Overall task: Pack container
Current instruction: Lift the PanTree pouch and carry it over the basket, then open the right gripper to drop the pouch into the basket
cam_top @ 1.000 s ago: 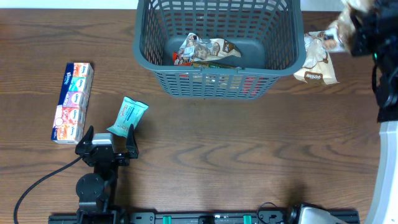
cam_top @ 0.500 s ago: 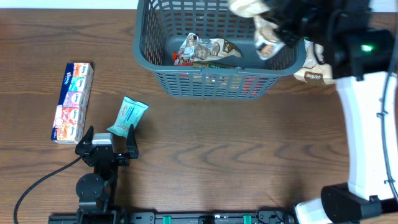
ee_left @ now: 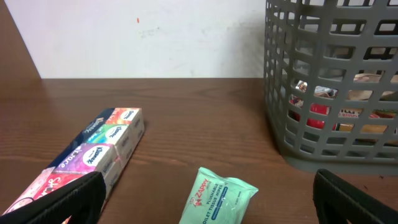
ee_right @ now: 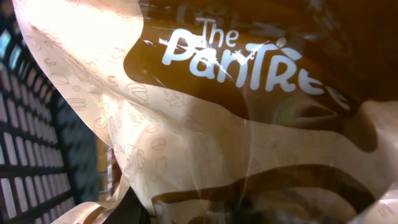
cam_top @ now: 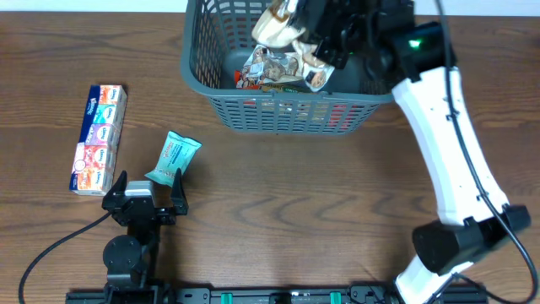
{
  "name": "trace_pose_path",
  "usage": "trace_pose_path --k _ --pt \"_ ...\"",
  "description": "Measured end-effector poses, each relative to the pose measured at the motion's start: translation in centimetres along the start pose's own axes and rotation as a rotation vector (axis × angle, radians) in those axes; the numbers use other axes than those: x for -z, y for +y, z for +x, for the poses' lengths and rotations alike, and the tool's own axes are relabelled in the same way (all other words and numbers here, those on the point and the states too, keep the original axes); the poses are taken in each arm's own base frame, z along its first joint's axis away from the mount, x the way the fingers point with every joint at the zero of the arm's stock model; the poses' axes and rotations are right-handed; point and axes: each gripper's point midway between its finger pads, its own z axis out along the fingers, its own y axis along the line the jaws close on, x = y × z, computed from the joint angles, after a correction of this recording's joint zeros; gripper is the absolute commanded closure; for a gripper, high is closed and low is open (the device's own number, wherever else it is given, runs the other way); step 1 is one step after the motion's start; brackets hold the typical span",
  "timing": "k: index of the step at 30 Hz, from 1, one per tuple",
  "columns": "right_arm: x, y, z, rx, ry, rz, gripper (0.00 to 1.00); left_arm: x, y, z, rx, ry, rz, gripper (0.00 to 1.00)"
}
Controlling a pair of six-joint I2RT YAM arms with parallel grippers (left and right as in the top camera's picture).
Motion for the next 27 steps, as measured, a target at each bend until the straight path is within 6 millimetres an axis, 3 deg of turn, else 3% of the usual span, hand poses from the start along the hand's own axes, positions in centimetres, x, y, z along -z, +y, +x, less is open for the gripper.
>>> trace_pose_path --k 11,18,19,20,21,27 --pt "-7.7 4.1 6.4 -0.013 0.172 -0.214 0.99 0.0 0.0 0.0 0.000 0.000 0.000 0.01" --pt "-9.6 5.6 8.4 -0.029 0.226 -0.280 0.97 0.0 0.0 0.0 0.000 0.000 0.000 0.01" --pt "-9.6 5.7 8.6 -0.030 0.231 -0.285 0.80 0.0 0.0 0.0 0.000 0.000 0.000 0.01" --pt "-9.6 5.9 8.7 -0.033 0.235 -0.291 0.55 0.0 0.0 0.0 0.000 0.000 0.000 0.01" --pt "-9.5 6.0 8.8 -0.032 0.239 -0.296 0.48 0.0 0.0 0.0 0.000 0.000 0.000 0.01" --pt "-9.5 6.1 8.8 -0.056 0.245 -0.297 0.33 0.0 0.0 0.0 0.000 0.000 0.000 0.01"
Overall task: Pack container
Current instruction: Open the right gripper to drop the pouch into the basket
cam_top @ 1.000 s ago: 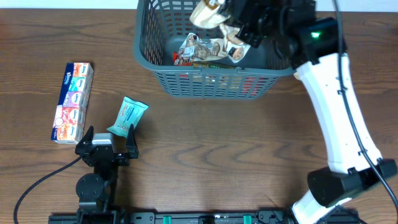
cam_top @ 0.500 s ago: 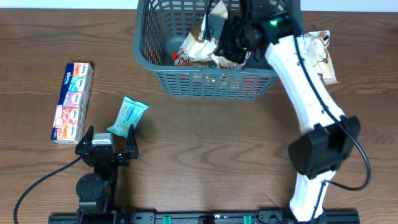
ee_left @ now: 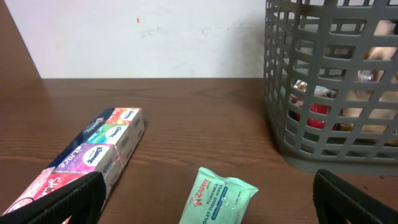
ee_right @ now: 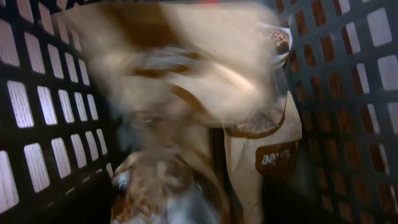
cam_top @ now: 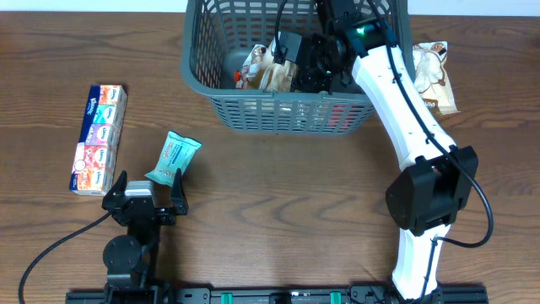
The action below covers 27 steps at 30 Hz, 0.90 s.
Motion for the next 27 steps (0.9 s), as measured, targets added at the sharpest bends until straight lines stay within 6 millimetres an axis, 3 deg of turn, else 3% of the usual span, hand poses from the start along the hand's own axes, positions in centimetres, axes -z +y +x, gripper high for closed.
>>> trace_pose_path --k 3,9,12,15,17,20,24,27 --pt "0.0 0.1 0.1 -0.031 0.003 -0.003 0.29 0.0 0.0 0.0 0.000 0.000 0.000 0.01" --pt "0.0 -0.1 -0.1 -0.116 -0.003 0.004 0.34 0.0 0.0 0.0 0.000 0.000 0.000 0.01" --pt "0.2 -1.1 -0.9 -0.163 -0.037 0.042 0.34 0.0 0.0 0.0 0.000 0.000 0.000 0.01" --pt "2.0 -3.3 -2.6 -0.231 -0.101 0.144 0.33 0.0 0.0 0.0 0.000 0.000 0.000 0.01" --pt "4.3 -4.9 -3.9 -0.272 -0.152 0.235 0.33 0.0 0.0 0.0 0.000 0.000 0.000 0.01" --pt "10.5 -7.3 -6.1 -0.324 -0.254 0.414 0.32 0.0 0.0 0.0 0.000 0.000 0.000 0.01" --pt "22.8 -10.0 -7.6 -0.416 -0.415 0.748 0.30 0.0 0.0 0.0 0.000 0.000 0.000 0.01" --pt "31.1 -11.5 -5.7 -0.513 -0.498 0.967 0.31 0.0 0.0 0.0 0.000 0.000 0.000 0.01"
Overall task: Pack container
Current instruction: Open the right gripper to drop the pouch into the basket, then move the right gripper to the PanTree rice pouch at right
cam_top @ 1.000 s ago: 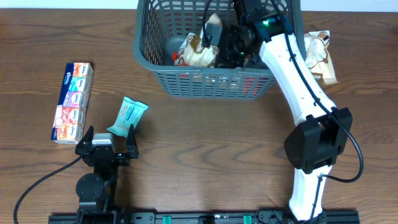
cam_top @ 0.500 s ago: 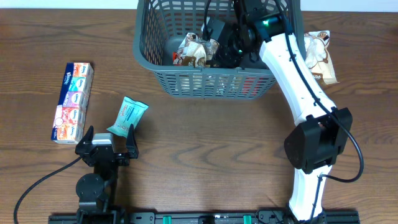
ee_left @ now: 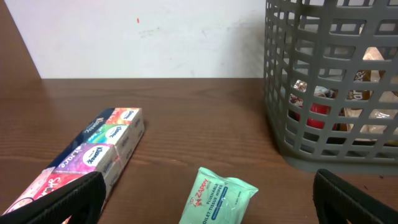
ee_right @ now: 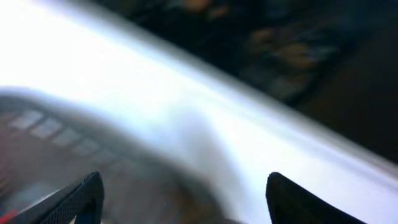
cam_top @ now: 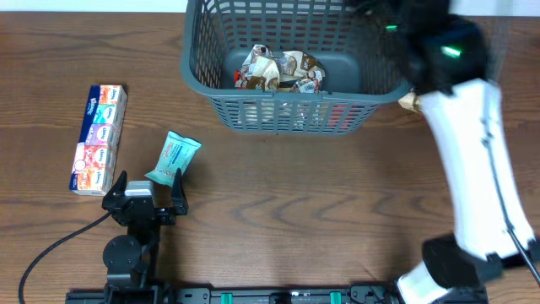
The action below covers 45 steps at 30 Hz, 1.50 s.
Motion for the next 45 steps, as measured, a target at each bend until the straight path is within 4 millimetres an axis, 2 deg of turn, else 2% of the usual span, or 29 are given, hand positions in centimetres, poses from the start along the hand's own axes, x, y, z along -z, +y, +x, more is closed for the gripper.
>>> trace_pose_path --k 1,2,3,5,6,9,12,14,20,23,24,25,30,33,41,45 --pt "0.5 -1.6 -0.3 -0.020 -0.008 0.046 0.31 0.0 0.0 0.0 0.000 0.000 0.000 0.01" --pt "1.1 -4.7 -0.1 -0.059 -0.005 0.125 0.31 0.0 0.0 0.0 0.000 0.000 0.000 0.01" --pt "1.2 -6.7 0.6 -0.085 0.009 0.172 0.32 0.0 0.0 0.0 0.000 0.000 0.000 0.01" --pt "1.0 -10.4 2.8 -0.130 0.061 0.249 0.34 0.0 0.0 0.0 0.000 0.000 0.000 0.01" --pt "0.6 -12.4 4.6 -0.156 0.099 0.283 0.33 0.0 0.0 0.0 0.000 0.000 0.000 0.01" --pt "-0.7 -16.1 9.3 -0.228 0.193 0.320 0.32 0.0 0.0 0.0 0.000 0.000 0.000 0.01" --pt "-1.9 -18.1 13.7 -0.294 0.280 0.321 0.31 0.0 0.0 0.0 0.000 0.000 0.000 0.01" --pt "-2.5 -18.8 15.8 -0.321 0.323 0.315 0.30 0.0 0.0 0.0 0.000 0.000 0.000 0.01" --pt "-5.1 -18.0 21.9 -0.370 0.467 0.261 0.29 0.0 0.0 0.0 0.000 0.000 0.000 0.01" --pt "-6.9 -16.9 25.6 -0.386 0.556 0.218 0.28 0.0 0.0 0.0 0.000 0.000 0.000 0.01" --pt "-7.8 -16.2 27.7 -0.394 0.601 0.198 0.27 0.0 0.0 0.0 0.000 0.000 0.000 0.01" --pt "-8.1 -16.0 28.4 -0.396 0.615 0.191 0.27 0.0 0.0 0.0 0.000 0.000 0.000 0.01" --pt "-10.6 -13.9 34.4 -0.414 0.734 0.142 0.28 0.0 0.0 0.0 0.000 0.000 0.000 0.01" --pt "-11.3 -13.1 36.7 -0.420 0.780 0.128 0.27 0.0 0.0 0.0 0.000 0.000 0.000 0.01" --pt "-12.3 -11.6 40.8 -0.430 0.862 0.100 0.27 0.0 0.0 0.0 0.000 0.000 0.000 0.01" --pt "-13.0 -10.4 44.0 -0.436 0.921 0.082 0.26 0.0 0.0 0.0 0.000 0.000 0.000 0.01"
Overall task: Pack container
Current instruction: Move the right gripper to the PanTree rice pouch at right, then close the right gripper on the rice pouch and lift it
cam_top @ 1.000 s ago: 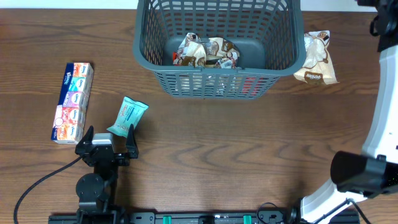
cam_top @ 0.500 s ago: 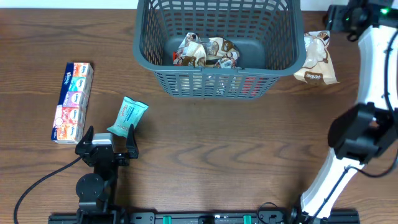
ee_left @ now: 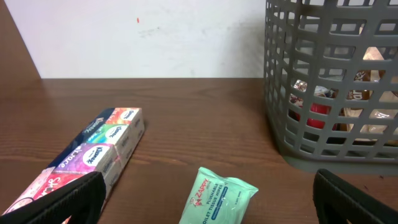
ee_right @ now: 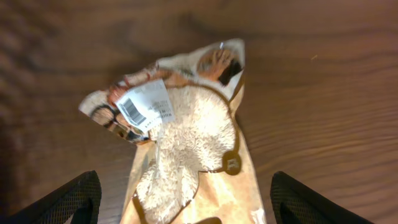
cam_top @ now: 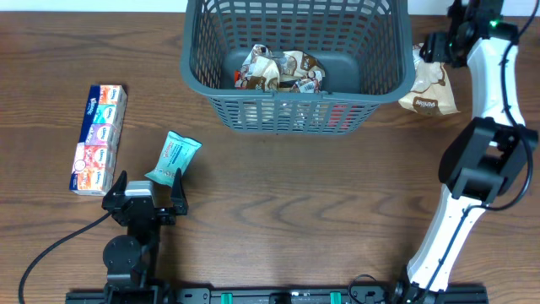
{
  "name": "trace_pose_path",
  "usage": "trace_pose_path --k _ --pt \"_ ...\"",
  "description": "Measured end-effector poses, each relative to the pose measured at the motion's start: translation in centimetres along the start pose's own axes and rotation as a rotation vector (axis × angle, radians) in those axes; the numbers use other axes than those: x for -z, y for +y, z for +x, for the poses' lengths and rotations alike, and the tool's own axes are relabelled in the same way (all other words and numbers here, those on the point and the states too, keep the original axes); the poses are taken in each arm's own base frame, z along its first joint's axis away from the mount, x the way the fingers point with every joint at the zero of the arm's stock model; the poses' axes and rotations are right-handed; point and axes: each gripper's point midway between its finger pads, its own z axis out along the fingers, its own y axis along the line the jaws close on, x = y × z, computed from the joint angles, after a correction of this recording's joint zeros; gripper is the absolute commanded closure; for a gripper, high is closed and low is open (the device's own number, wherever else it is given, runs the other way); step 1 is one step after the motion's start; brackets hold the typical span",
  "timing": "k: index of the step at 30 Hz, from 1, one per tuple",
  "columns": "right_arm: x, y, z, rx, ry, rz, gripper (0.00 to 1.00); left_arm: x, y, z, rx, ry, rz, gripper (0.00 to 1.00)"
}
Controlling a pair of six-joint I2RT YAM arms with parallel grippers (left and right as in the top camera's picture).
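The grey mesh basket (cam_top: 211, 76) stands at the back centre with several snack bags (cam_top: 278, 70) lying inside. A tan bag of grain (ee_right: 186, 143) lies on the table just right of the basket. My right gripper (ee_right: 186, 208) hangs directly above it, open and holding nothing. Near the front left, my left gripper (cam_top: 145, 184) rests open. A green pack of wipes (ee_left: 217, 196) lies flat between its fingers (ee_left: 59, 199), untouched. A long multicoloured tissue pack (cam_top: 99, 138) lies further left.
The basket's wall (ee_left: 336, 81) rises at the right of the left wrist view, with a pale wall behind the table. The right arm (cam_top: 494, 93) runs along the table's right side from the front to the back corner. The brown tabletop (cam_top: 304, 194) lies between both arms.
My right gripper was by the basket's right rim in a blurred view. It is now outside the basket, open above the tan grain bag. The left arm and its items are unchanged.
My right gripper first held a brown and cream snack bag above the basket. It was then low inside the basket with the bag. After that the bag lay in the basket and the gripper was away, open. It is now over the grain bag.
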Motion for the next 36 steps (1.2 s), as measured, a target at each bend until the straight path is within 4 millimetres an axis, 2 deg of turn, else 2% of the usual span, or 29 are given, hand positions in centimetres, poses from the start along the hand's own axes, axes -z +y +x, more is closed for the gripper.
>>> trace_pose_path --k 7,11,23,27,29,31,33,35,36 --pt "-5.2 0.4 3.6 0.002 0.115 -0.010 0.26 0.0 0.0 0.0 0.000 0.000 0.000 0.01" --pt "-7.2 0.7 4.7 0.003 0.144 -0.021 0.25 0.0 0.0 0.0 0.000 0.000 0.000 0.01" --pt "-8.1 1.0 4.5 0.010 0.123 -0.036 0.18 0.0 0.0 0.0 0.000 0.000 0.000 0.01" --pt "-8.4 1.0 3.9 0.012 0.098 -0.036 0.19 0.0 0.0 0.0 0.000 0.000 0.000 0.01" --pt "-8.5 1.0 3.7 0.011 0.090 -0.037 0.27 0.0 0.0 0.0 0.000 0.000 0.000 0.01" --pt "-8.5 1.1 3.7 0.018 0.088 -0.041 0.48 0.0 0.0 0.0 0.000 0.000 0.000 0.01" --pt "-8.6 1.2 3.6 0.025 0.086 -0.044 0.64 0.0 0.0 0.0 0.000 0.000 0.000 0.02" --pt "-8.6 1.2 3.6 0.027 0.085 -0.043 0.69 0.0 0.0 0.0 0.000 0.000 0.000 0.01" --pt "-8.6 1.1 3.6 0.027 0.085 -0.041 0.78 0.0 0.0 0.0 0.000 0.000 0.000 0.01"
